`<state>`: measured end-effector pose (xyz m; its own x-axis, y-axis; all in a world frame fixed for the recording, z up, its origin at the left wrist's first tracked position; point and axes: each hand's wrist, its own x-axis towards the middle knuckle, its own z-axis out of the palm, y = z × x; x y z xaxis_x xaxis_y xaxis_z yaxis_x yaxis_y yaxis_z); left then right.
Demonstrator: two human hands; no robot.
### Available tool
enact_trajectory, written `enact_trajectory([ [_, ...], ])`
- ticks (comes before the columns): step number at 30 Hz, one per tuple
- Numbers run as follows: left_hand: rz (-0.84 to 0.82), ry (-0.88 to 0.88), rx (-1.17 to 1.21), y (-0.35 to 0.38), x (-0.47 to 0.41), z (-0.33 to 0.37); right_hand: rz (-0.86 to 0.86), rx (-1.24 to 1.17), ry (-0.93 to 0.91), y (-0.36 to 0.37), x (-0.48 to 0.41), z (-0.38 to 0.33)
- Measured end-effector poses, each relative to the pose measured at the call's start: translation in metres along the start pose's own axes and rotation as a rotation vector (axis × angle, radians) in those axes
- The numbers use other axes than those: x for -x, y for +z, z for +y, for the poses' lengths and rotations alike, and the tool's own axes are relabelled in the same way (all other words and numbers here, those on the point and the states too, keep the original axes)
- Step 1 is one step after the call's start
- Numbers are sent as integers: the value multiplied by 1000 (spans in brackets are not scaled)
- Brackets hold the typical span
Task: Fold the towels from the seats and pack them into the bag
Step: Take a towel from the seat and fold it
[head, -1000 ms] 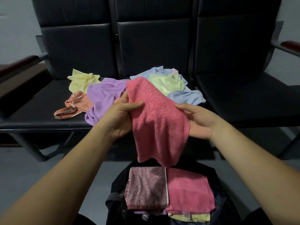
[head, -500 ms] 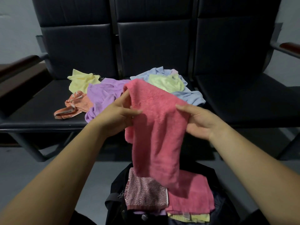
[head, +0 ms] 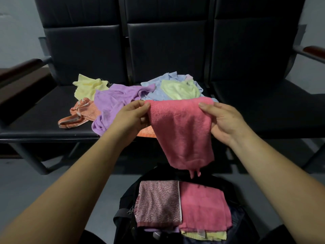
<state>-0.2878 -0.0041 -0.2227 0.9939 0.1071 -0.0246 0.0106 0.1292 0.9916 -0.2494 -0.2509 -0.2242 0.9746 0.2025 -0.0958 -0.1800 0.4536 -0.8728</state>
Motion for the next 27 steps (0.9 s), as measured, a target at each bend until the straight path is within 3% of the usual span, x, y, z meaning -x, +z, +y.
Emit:
enact_trajectory([
  [5, 70, 126, 9, 3, 0, 1, 81, 156, -57, -11, -1, -2],
  [13, 24, 212, -96, -2, 2, 8, 55, -46, -20, -4, 0, 1],
  [19, 123, 288, -157, -2, 4, 3, 102, 140, -212, -2, 5, -3],
  [23, 81, 359, -120, 2, 8, 10, -1, 185, -373, 2, 9, -7],
  [27, -7, 398, -200, 14, 14, 12, -161, 399, -353, 8, 14, -4],
])
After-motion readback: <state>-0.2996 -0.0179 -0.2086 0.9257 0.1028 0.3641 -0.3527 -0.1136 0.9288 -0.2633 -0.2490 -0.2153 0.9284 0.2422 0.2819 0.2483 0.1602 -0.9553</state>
